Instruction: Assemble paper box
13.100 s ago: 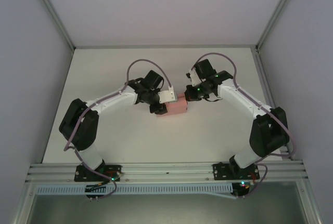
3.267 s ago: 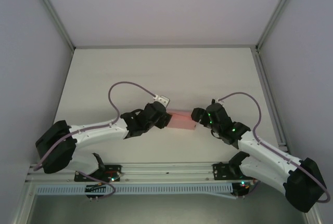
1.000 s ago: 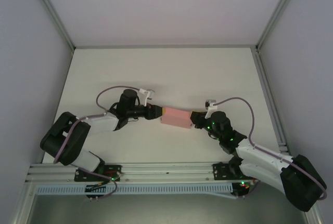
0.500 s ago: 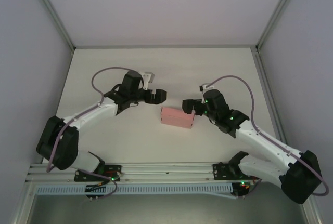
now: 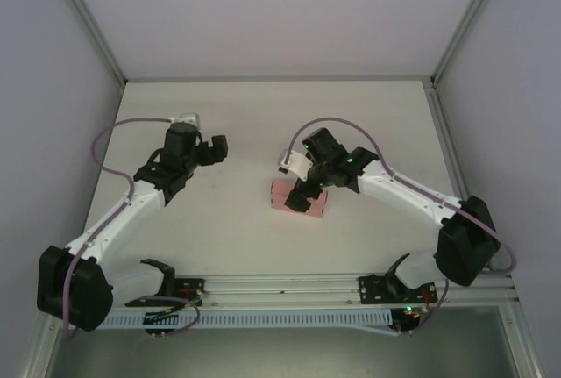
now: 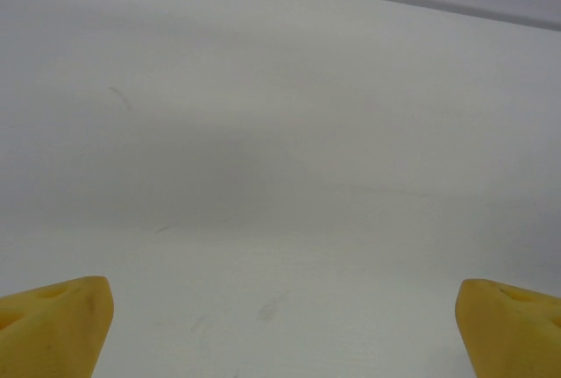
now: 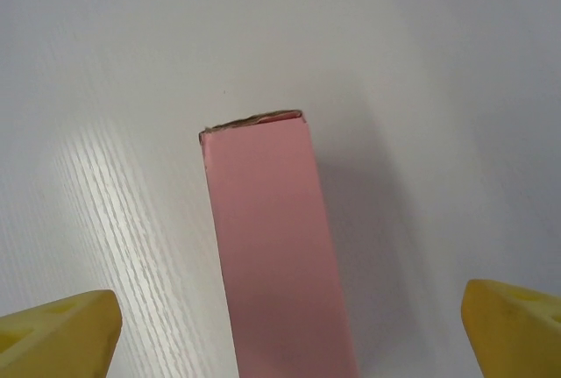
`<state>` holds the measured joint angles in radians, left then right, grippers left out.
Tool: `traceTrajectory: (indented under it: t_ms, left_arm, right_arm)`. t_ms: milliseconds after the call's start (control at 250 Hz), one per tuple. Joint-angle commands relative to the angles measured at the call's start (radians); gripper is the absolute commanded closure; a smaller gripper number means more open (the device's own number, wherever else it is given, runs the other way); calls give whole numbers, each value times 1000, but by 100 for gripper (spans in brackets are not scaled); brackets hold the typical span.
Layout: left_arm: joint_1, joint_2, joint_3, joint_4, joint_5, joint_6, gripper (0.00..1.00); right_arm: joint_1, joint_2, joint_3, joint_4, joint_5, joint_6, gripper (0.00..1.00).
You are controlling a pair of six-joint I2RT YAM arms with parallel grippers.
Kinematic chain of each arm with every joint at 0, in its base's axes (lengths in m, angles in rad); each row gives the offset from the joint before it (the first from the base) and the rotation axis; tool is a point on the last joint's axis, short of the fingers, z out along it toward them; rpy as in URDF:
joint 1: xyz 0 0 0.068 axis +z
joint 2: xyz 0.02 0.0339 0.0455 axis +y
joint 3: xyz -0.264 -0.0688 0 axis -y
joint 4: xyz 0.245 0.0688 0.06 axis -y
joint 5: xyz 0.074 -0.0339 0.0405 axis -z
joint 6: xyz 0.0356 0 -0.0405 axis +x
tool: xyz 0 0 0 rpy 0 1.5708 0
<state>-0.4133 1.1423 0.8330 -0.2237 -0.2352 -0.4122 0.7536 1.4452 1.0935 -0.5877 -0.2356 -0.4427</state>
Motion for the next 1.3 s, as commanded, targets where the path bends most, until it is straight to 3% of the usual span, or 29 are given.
traceTrajectory:
  t_ms: [0,188,483,563,671,803,934,1058,1134,1218,1298]
  left_arm:
    - [12,-65,-46,-11,-39,0,0]
    - [16,-149,-103,15,-26,22,0]
    - [18,-164,-107,19,-20,47,0]
    - [18,-164,-104,18,-21,50,0]
    - [18,-165,-101,11,-23,52,0]
    - [17,-171,-102,11,-26,54,0]
    - [17,-177,-101,14,-33,55,0]
    - [18,-177,-104,18,-41,56,0]
    - [18,-179,-106,18,-45,57,0]
    - [18,-183,-110,23,-50,58,0]
    - [18,-184,-116,27,-52,57,0]
  right_arm:
    - [19,49,30,-100,90,-105,0]
    - [18,103,37,-109,160,-107,7]
    - [60,155,78,-152,205,-132,43]
    - [67,150,94,-155,237,-147,48]
    - [75,146,122,-150,335,-172,56]
    - [83,138,144,-96,481,-225,58]
    - [92,139,89,118,670,-355,59]
    - [91,172,-74,513,796,-613,60]
    - [89,181,-168,734,743,-690,68]
    - [86,191,-247,879,662,-766,62]
    - [86,212,-282,970,664,-789,58]
